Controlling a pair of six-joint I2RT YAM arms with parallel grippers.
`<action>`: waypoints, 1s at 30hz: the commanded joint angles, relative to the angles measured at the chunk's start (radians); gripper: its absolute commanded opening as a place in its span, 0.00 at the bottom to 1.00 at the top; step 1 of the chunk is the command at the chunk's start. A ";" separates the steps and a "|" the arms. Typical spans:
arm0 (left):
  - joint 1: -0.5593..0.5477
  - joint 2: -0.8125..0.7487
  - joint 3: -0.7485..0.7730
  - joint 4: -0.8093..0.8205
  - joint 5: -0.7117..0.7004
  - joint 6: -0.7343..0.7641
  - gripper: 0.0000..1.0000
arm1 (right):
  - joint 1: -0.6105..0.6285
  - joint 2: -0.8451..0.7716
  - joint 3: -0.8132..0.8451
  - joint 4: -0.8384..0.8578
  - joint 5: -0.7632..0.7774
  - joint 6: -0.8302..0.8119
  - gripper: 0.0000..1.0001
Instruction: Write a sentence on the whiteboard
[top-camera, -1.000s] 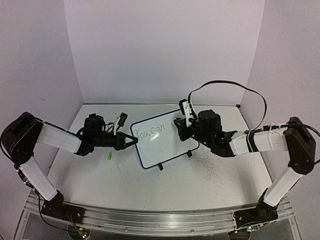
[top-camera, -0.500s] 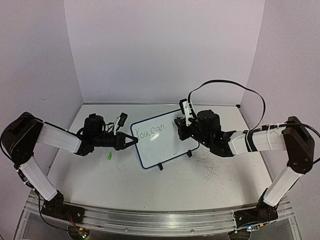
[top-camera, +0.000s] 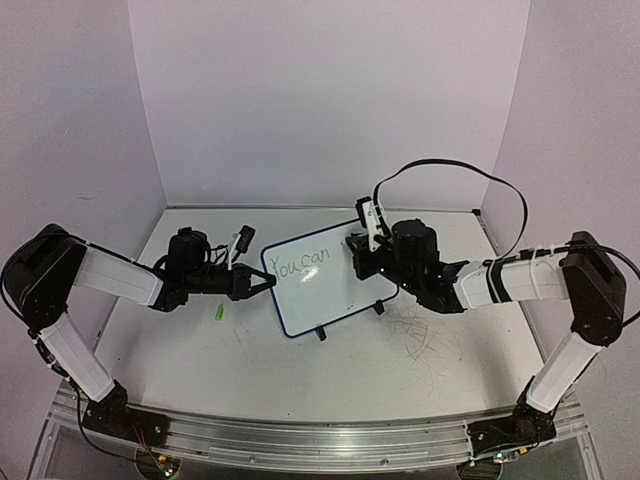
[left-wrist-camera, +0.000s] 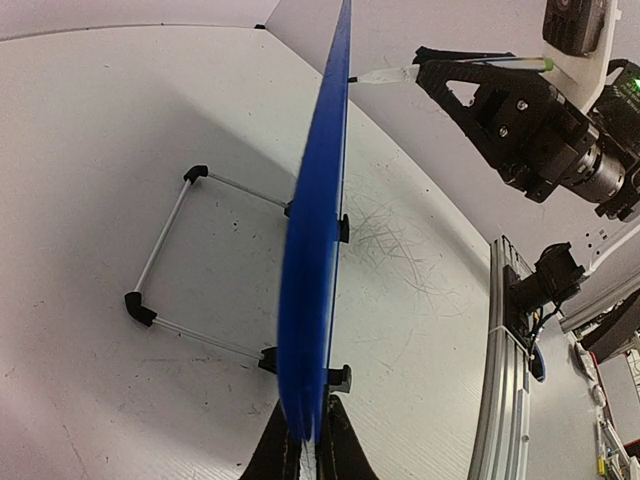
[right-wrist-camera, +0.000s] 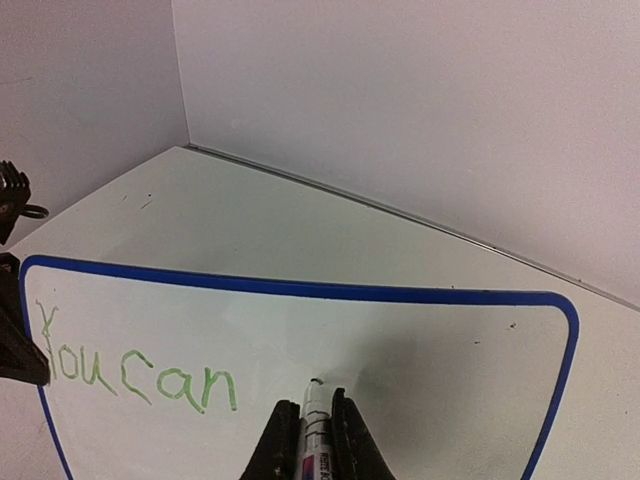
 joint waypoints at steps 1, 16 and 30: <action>0.002 0.006 0.022 -0.068 -0.080 0.062 0.00 | 0.001 0.016 0.034 0.025 -0.024 -0.005 0.00; 0.002 0.001 0.022 -0.069 -0.082 0.062 0.00 | 0.010 0.008 0.006 0.001 -0.050 -0.004 0.00; 0.002 0.003 0.025 -0.072 -0.080 0.062 0.00 | 0.014 -0.004 -0.024 -0.020 -0.053 0.032 0.00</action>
